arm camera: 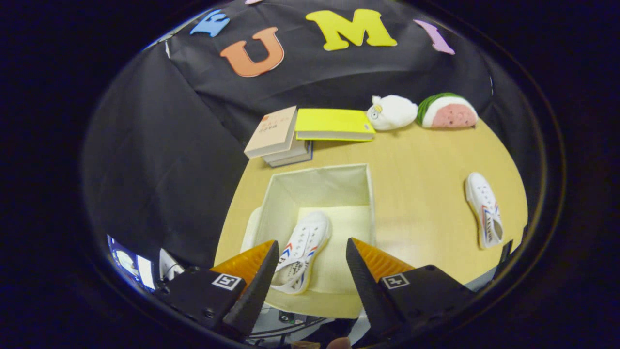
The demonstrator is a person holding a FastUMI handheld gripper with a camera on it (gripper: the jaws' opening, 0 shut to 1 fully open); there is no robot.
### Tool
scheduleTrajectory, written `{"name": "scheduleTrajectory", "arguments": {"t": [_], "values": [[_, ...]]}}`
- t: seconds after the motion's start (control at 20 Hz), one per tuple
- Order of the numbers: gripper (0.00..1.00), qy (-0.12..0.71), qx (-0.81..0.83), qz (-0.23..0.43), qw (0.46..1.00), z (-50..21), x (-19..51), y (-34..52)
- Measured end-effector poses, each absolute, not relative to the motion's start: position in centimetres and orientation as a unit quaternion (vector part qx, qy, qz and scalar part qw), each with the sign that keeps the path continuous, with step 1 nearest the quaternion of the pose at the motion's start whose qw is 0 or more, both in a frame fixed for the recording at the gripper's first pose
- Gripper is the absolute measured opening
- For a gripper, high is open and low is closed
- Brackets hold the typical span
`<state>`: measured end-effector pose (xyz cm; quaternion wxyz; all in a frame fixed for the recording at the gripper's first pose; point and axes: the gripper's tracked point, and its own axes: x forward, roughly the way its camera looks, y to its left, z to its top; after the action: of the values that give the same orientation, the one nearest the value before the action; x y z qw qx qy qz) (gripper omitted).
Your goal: Open the storage box then place both shoes into the box .Put the left shoe in first, then the right shoe, with the right side of both shoes facing outward in a uniform manner.
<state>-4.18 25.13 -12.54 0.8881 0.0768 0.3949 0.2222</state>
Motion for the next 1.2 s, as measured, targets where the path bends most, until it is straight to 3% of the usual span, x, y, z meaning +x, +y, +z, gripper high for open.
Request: {"name": "scheduleTrajectory", "arguments": {"t": [0.25,0.5,1.2], "values": [[0.91,0.303,0.035,0.161,0.939,-9.2,-3.2,15.5],[0.92,0.267,0.006,0.081,0.96,-9.7,-1.8,4.3],[0.96,0.394,-0.014,0.082,0.915,-24.4,5.1,-11.7]]}}
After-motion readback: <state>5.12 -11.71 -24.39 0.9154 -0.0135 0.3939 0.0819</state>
